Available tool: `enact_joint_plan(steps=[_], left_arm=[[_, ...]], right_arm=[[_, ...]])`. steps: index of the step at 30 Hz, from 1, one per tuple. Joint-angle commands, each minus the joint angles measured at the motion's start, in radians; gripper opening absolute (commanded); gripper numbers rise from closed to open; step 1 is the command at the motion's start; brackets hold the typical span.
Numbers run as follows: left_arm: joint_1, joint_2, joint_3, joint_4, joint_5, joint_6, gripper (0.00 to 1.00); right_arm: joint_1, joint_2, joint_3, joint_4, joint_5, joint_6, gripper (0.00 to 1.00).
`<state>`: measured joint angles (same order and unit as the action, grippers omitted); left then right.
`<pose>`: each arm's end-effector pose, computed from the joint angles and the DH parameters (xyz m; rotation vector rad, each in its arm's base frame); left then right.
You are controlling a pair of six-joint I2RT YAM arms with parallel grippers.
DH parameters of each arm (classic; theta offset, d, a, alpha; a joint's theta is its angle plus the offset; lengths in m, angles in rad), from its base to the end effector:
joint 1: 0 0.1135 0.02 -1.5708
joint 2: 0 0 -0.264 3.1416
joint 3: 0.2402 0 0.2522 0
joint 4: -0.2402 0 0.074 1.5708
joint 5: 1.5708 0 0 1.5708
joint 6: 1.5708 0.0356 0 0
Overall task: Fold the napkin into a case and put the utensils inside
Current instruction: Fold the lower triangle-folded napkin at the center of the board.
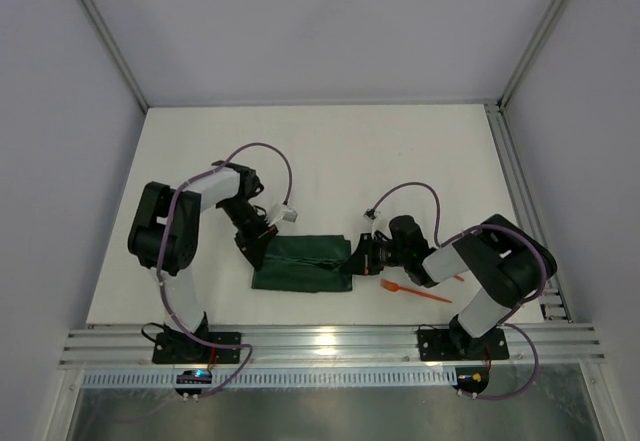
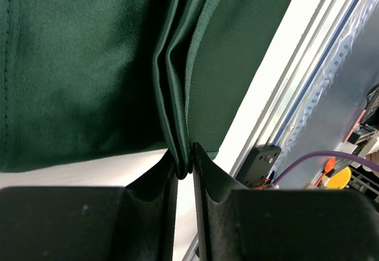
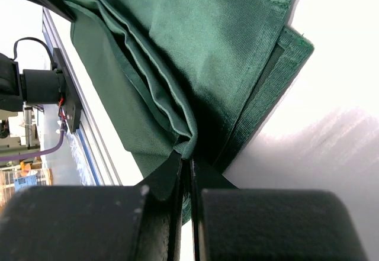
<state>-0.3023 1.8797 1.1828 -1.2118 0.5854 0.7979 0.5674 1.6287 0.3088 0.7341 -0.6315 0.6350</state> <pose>0.2731 -0.1058 0.1560 -1.3471 -2.4732 0.9394 0.1909 0.1466 0.0979 -0.3283 2.3340 1.3301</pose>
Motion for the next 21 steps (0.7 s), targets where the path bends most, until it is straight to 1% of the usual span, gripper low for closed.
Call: enact_joint_plan(steps=[1, 5, 10, 12, 15, 17, 19, 20, 21], left_arm=[[0.003, 0.006, -0.011, 0.018, 0.011, 0.015, 0.16], [0.003, -0.027, -0.031, 0.037, 0.021, 0.003, 0.15], [0.003, -0.062, -0.034, 0.014, 0.022, 0.003, 0.17], [0.003, -0.073, -0.043, 0.017, 0.019, -0.003, 0.22], [0.003, -0.096, -0.054, 0.027, 0.031, -0.019, 0.34], [0.003, -0.108, -0.057, 0.037, 0.036, -0.043, 0.38], [0.003, -0.128, -0.057, 0.075, 0.021, -0.095, 0.41], [0.005, -0.136, -0.057, 0.105, 0.013, -0.114, 0.49], [0.005, -0.151, -0.057, 0.124, -0.001, -0.132, 0.50]], right_arm=[[-0.003, 0.016, 0.021, 0.064, -0.014, 0.008, 0.04], [-0.001, 0.010, 0.039, 0.036, -0.019, -0.001, 0.04], [0.002, 0.000, 0.058, -0.016, -0.020, -0.017, 0.04], [0.005, -0.004, 0.065, -0.028, -0.022, -0.024, 0.04], [0.015, -0.016, 0.072, -0.048, -0.014, -0.031, 0.04], [0.023, -0.024, 0.075, -0.070, -0.008, -0.035, 0.04], [0.032, -0.033, 0.076, -0.090, 0.003, -0.043, 0.04], [0.037, -0.036, 0.076, -0.093, 0.006, -0.044, 0.04], [0.038, -0.038, 0.076, -0.098, 0.007, -0.047, 0.04]])
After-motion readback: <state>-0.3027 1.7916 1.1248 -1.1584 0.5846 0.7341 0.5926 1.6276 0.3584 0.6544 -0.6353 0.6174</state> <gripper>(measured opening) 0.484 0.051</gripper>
